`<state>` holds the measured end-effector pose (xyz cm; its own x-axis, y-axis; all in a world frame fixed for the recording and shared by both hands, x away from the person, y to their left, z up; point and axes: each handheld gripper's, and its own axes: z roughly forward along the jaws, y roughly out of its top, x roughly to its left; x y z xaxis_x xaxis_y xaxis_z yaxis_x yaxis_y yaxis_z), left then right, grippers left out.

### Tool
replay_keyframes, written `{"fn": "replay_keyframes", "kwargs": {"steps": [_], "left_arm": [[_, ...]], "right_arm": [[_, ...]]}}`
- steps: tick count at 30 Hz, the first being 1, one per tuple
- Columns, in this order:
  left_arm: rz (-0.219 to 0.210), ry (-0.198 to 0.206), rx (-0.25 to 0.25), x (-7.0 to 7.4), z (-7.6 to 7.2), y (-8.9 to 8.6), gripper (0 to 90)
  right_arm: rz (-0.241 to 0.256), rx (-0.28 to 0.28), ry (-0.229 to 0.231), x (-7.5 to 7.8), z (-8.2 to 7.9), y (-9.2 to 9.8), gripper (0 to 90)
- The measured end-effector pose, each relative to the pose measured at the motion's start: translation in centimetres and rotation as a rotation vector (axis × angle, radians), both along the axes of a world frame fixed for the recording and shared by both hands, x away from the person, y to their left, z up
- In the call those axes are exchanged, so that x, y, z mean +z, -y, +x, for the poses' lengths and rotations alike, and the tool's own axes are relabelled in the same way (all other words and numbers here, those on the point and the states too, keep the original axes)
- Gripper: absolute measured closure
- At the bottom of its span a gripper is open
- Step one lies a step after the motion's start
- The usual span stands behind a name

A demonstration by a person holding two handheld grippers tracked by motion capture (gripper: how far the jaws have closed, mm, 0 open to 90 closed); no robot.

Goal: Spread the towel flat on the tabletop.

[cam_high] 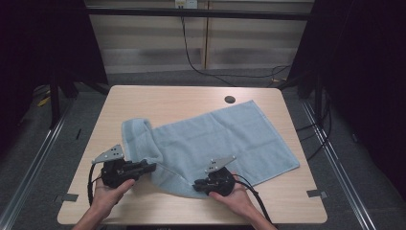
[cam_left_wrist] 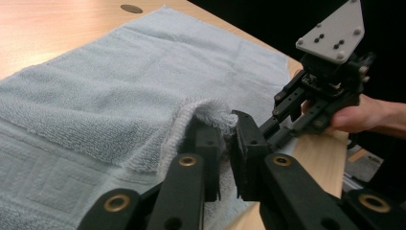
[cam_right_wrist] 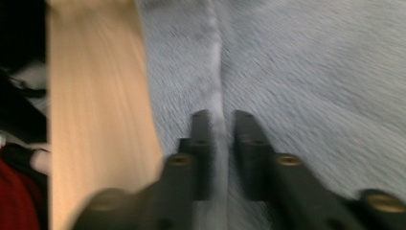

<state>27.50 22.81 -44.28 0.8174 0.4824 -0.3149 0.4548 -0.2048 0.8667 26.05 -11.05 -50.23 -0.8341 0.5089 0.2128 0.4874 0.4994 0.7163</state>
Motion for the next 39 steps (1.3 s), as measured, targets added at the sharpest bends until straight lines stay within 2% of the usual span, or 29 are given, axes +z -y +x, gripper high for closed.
{"fn": "replay_keyframes", "kwargs": {"steps": [1, 2, 3, 4, 6, 7, 8, 10, 12, 13, 16, 18, 19, 20, 22, 24, 25, 26, 28, 31, 35, 39], "left_arm": [[-0.002, -0.001, -0.001, 0.0, -0.2, -0.1, 80.2], [-0.004, -0.003, -0.006, 0.0, -0.3, -0.3, 77.6], [-0.003, -0.008, -0.02, 0.0, -0.5, -0.3, 77.6], [0.006, -0.008, -0.052, -0.1, -1.1, -0.3, 76.0], [0.003, -0.017, -0.066, -0.3, -1.4, -0.3, 75.8], [0.009, -0.016, -0.074, -0.4, -2.0, -0.4, 73.4], [0.01, -0.015, -0.089, -0.5, -2.3, -0.6, 73.4], [-0.008, -0.01, -0.083, -0.3, -2.9, -1.0, 72.5], [-0.007, -0.001, -0.076, -0.1, -2.9, -1.3, 71.5], [0.003, 0.002, -0.062, -0.1, -2.7, -1.5, 70.4], [0.022, -0.021, -0.033, -0.7, -1.1, -1.4, 67.1], [0.068, -0.04, 0.001, -1.6, 0.7, -1.0, 64.6], [0.071, -0.049, 0.016, -2.1, 1.6, -1.0, 63.7], [0.069, -0.069, 0.027, -2.5, 2.6, -0.9, 63.3], [0.102, -0.081, 0.07, -3.3, 4.4, -0.9, 63.3], [0.096, -0.102, 0.094, -4.0, 5.7, -0.8, 63.4], [0.106, -0.109, 0.101, -4.5, 6.1, -0.7, 64.0], [0.143, -0.118, 0.094, -5.0, 6.4, -0.5, 64.4], [0.189, -0.103, 0.09, -5.5, 6.3, -0.3, 65.2], [0.249, -0.102, 0.065, -6.2, 6.2, -0.5, 66.9], [0.25, -0.103, 0.046, -6.5, 5.4, -0.7, 66.9], [0.259, -0.111, 0.025, -6.3, 3.8, -0.9, 66.9]], "right_arm": [[-0.005, -0.002, -0.005, 0.0, 0.0, 0.5, 89.3], [-0.015, -0.037, -0.002, 0.3, -0.1, 1.8, 90.0], [-0.015, -0.037, -0.002, 0.3, -0.1, 1.8, 90.0], [-0.033, -0.084, 0.007, 0.5, -0.1, 3.4, 90.0], [-0.048, -0.103, 0.012, 0.5, 0.0, 4.0, 90.0], [-0.065, -0.154, 0.014, 0.5, 0.1, 5.9, 90.0], [-0.065, -0.154, 0.014, 0.5, 0.1, 5.9, 90.0], [-0.061, -0.19, 0.014, 0.4, 0.2, 7.4, 90.0], [-0.058, -0.215, 0.004, 0.5, -0.1, 8.4, 90.0], [-0.058, -0.221, 0.002, 0.5, -0.5, 8.7, 89.3], [-0.053, -0.219, 0.009, 0.7, -1.3, 9.3, 80.3], [-0.038, -0.216, 0.01, 1.0, -1.7, 9.4, 77.8], [-0.022, -0.214, 0.019, 1.3, -1.7, 9.3, 76.7], [-0.004, -0.209, 0.024, 1.6, -1.6, 9.2, 76.7], [0.015, -0.203, 0.038, 2.1, -1.2, 8.8, 75.8], [0.032, -0.199, 0.046, 2.4, -0.7, 8.2, 75.8], [0.032, -0.2, 0.048, 2.4, -0.3, 7.9, 75.6], [0.019, -0.208, 0.05, 2.4, 0.0, 7.6, 75.6], [0.015, -0.218, 0.045, 2.0, 0.8, 7.3, 74.9], [-0.003, -0.258, 0.032, 1.5, 1.0, 7.7, 72.6], [-0.026, -0.322, 0.036, 1.3, 0.6, 9.1, 67.4], [-0.037, -0.406, 0.021, 1.2, 0.7, 10.7, 64.4]]}}
